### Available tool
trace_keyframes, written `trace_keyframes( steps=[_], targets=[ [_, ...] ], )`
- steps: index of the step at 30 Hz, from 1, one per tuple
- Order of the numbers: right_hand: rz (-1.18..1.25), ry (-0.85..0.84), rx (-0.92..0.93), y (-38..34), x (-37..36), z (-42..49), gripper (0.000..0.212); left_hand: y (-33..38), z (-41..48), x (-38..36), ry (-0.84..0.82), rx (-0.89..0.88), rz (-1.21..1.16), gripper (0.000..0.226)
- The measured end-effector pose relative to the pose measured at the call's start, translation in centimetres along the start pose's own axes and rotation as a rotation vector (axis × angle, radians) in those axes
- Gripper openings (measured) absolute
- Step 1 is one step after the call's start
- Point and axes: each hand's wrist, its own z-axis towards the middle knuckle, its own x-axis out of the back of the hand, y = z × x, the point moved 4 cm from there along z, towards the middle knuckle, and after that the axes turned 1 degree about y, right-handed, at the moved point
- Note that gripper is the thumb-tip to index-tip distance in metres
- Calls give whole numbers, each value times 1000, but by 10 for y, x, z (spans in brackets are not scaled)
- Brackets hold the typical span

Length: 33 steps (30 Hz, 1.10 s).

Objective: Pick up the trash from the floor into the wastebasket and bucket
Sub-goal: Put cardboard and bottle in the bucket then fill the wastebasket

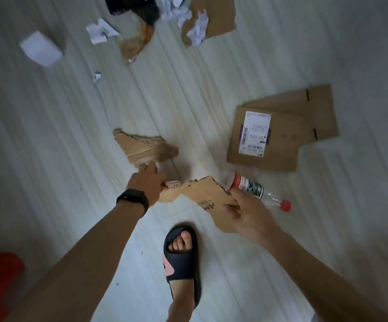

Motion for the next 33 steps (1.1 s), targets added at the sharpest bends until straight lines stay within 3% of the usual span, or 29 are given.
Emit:
trace_keyframes(
  steps=[4,6,9,12,15,18,21,25,28,33],
  targets=[
    [26,224,-84,2,95,37,27,-19,18,51,-18,58,12,25],
    [-78,282,-104,15,131,70,30,-24,28,72,27,95,62,26],
    [-373,101,-207,45,155,126,55,-28,50,84,71,121,77,29],
    [-518,-34,-228,69,150,165,57,-28,72,71,95,153,89,32],
    [-566,91,-139,71,142,173,63,-27,84,54,64,156,41,42],
    [-567,195,-55,74,133,177,70,-32,88,41,136,194,-11,55],
    [-661,127,-105,82,125,176,74,-37,85,23,74,275,-70,66],
    [-700,195,-86,68,127,159,52,-29,74,20,-84,338,-34,47],
    [-755,220,32,35,125,129,33,-13,50,32,-43,327,-107,39],
    [-812,218,307,-64,154,48,31,-3,-44,96,72,412,-378,30]
  ],
)
